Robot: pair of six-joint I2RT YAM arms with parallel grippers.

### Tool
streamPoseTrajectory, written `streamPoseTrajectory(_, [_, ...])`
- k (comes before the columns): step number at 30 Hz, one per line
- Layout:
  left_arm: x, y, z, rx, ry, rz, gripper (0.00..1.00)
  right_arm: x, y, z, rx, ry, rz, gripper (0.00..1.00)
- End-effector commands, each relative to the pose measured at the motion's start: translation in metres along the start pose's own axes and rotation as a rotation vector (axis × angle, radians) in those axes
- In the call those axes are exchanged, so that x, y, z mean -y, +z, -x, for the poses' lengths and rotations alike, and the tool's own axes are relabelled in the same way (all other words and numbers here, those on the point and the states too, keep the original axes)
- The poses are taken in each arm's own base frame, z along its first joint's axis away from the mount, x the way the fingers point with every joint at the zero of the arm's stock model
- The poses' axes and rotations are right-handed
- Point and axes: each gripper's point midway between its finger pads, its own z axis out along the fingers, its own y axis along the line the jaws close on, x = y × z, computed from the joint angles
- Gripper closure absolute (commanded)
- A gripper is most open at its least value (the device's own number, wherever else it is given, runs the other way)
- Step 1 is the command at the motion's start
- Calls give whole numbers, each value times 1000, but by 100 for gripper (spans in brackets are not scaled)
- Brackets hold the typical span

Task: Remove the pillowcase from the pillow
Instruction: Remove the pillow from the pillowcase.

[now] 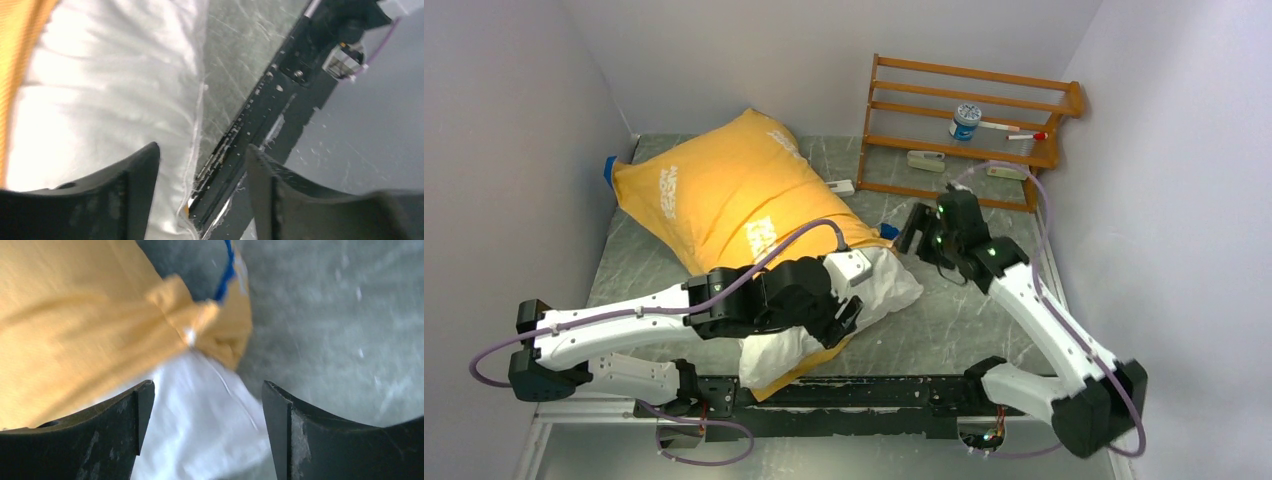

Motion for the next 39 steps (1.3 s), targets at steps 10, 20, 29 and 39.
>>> streamPoseTrajectory(10, [-86, -6, 70, 98, -32, 304, 8, -4, -53, -119, -123, 438, 470, 0])
streamPoseTrajectory(20, [-98, 71, 109, -20, 198, 275, 7, -24, -20, -111, -138, 599, 594, 0])
streamPoseTrajectory(29, [-122, 120, 115, -124, 261, 298, 8, -34, -5, -122, -208, 462, 606, 91])
streamPoseTrajectory(39, [-115, 178, 82, -296, 275, 170, 7, -12, -24, -181, -341, 313, 650, 100])
